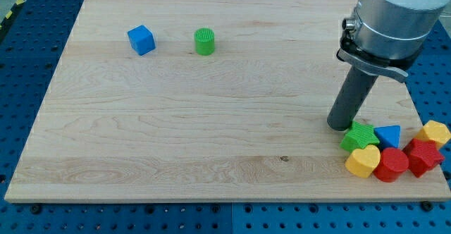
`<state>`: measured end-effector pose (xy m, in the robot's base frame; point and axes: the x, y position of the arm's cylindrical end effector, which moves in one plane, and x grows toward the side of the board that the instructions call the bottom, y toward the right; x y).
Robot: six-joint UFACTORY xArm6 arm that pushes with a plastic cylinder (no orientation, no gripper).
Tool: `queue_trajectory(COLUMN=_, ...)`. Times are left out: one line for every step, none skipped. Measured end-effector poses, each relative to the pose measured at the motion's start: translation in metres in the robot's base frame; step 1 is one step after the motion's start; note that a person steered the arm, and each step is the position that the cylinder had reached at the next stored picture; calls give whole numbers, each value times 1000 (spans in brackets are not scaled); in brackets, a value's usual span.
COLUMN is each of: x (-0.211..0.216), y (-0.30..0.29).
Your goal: Move the blue cube into the yellow hexagon
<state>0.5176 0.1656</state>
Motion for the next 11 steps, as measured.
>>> queue_trajectory(x=5, y=0)
queue_trajectory(x=11, y=0)
queue_trajectory(x=9, y=-6)
queue_trajectory(x=-21, y=-66)
queue_trajectory(x=-47, y=-165)
queue_trajectory(x=-77, y=-274)
queue_trajectory(x=-129, y=-375)
queue_trajectory(x=-185, y=-428)
queue_trajectory(x=-224, y=-418)
queue_trajectory(x=-216, y=-357)
queue_trajectory(x=-165, y=-288)
